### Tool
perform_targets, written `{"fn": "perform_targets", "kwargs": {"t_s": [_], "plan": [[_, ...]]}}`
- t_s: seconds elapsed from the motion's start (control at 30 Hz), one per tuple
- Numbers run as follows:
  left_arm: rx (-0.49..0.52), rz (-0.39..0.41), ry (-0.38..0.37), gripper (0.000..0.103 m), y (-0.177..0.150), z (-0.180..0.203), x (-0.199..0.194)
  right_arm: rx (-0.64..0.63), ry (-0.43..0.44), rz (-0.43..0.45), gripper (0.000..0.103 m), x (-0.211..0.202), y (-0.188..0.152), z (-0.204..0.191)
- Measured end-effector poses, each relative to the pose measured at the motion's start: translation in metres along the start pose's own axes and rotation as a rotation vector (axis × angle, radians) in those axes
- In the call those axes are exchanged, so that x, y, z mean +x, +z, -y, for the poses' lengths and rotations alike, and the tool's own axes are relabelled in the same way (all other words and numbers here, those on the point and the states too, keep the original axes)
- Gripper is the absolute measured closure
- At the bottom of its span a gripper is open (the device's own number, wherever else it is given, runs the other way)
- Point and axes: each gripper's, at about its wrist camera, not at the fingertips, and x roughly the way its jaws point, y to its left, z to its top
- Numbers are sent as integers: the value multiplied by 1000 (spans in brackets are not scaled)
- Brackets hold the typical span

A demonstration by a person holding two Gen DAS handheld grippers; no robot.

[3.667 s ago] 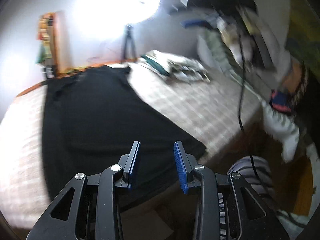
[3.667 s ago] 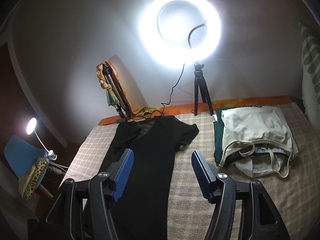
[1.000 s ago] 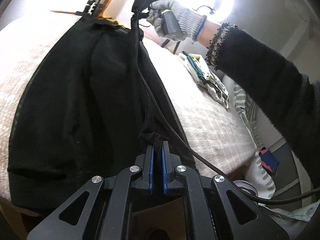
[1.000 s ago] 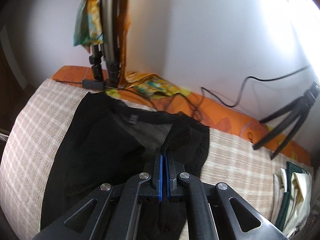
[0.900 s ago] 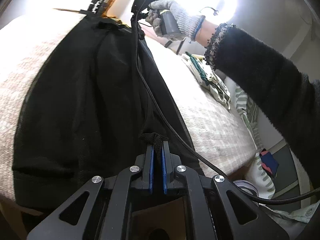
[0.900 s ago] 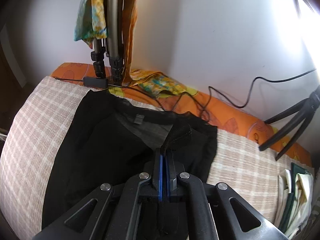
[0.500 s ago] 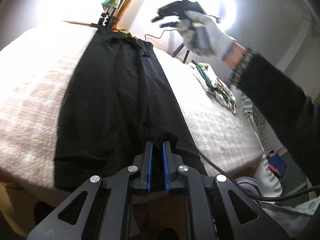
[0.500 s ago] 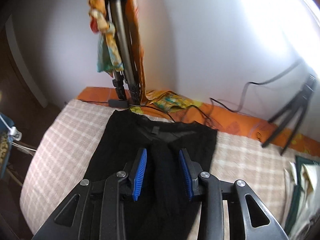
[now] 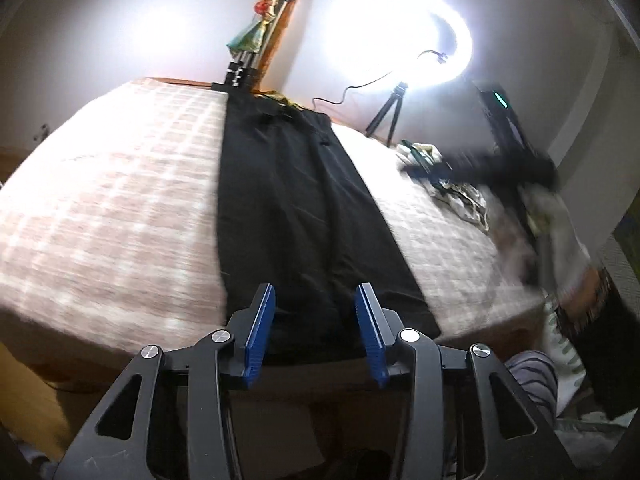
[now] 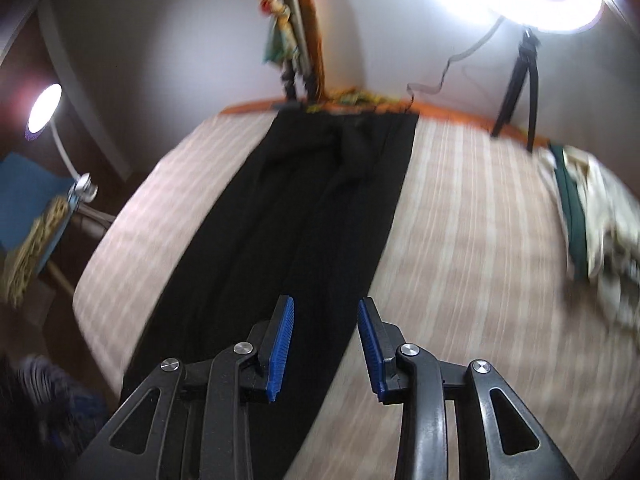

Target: Fold small clothes

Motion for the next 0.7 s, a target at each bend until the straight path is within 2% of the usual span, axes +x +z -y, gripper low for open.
{"fn": "perform_targets", "kwargs": {"t_s": [0.13, 0.23, 0.5, 0.6, 0.67, 0.7], "plan": [[-31, -72, 26, 59, 6, -22, 9, 14, 1, -64, 69, 0, -56, -7], [-105, -143, 5, 59, 4, -39, 23, 5, -8, -111, 69, 5, -91, -15], [-109, -194, -30, 60, -10, -38, 36, 47, 30, -143, 69, -5, -134, -29], [-97, -185, -45, 67, -12, -37, 36, 40, 37, -148, 72, -6, -139, -34], [-98, -189, -44, 87, -11, -37, 40, 29, 34, -153, 73, -2, -140, -39], [-100, -190, -44, 89, -11, -38, 41, 18, 25, -144, 74, -2, -140, -40]]}}
